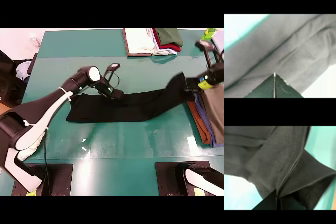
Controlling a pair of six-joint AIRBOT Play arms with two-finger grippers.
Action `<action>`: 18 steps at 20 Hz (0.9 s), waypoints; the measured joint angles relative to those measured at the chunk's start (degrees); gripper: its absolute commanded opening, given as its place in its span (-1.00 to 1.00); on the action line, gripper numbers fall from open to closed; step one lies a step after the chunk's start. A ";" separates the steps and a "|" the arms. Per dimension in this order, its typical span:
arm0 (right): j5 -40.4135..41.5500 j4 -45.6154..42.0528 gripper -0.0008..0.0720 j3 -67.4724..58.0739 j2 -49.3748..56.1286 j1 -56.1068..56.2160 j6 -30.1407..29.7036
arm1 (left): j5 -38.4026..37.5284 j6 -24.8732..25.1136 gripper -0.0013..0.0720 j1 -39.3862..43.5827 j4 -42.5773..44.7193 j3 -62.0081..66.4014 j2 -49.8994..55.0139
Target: Fold the shirts.
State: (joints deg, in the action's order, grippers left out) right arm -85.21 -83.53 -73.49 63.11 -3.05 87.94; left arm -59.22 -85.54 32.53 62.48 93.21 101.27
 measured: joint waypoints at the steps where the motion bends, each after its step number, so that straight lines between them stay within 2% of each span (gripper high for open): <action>1: 1.20 -0.52 -0.93 3.37 -0.59 -1.90 -0.33 | -0.17 0.44 -0.91 -0.55 0.13 0.04 -0.87; 6: 9.29 -1.40 -0.92 16.96 -1.03 -9.51 -1.84 | -1.31 2.71 -0.90 -1.86 1.73 0.24 -4.02; 11: 13.27 -1.55 -0.90 21.40 1.38 -11.85 -2.67 | -4.63 3.02 -0.90 -4.63 6.14 0.46 -6.99; 12: 13.66 -1.62 -0.44 21.73 1.44 -12.00 -2.71 | -5.81 3.02 -0.90 -6.01 6.73 0.48 -7.74; 13: 13.92 -1.62 0.14 21.97 1.25 -12.17 -2.86 | -7.58 3.02 -0.90 -7.76 7.43 0.48 -8.66; 14: 13.97 -1.60 0.30 22.12 0.83 -12.44 -3.04 | -9.01 3.02 -0.90 -9.57 7.85 0.46 -9.68; 15: 14.08 -1.60 0.30 22.23 0.20 -12.87 -3.06 | -10.71 2.99 -0.89 -11.67 8.55 0.28 -10.91; 16: 14.14 -1.44 0.30 22.32 -0.50 -13.40 -3.06 | -12.68 2.89 -0.19 -13.66 9.31 -0.11 -12.02; 17: 14.23 -0.76 0.30 22.38 -1.33 -14.10 -3.08 | -14.53 2.43 0.73 -15.85 9.97 -0.94 -13.29; 18: 14.25 -0.13 0.30 22.43 -2.10 -14.71 -3.15 | -16.35 1.97 0.67 -17.84 10.67 -2.21 -14.49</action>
State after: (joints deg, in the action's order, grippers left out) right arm -70.96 -83.66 -51.07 61.01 -17.76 84.79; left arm -75.57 -83.57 14.70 73.14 91.00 86.78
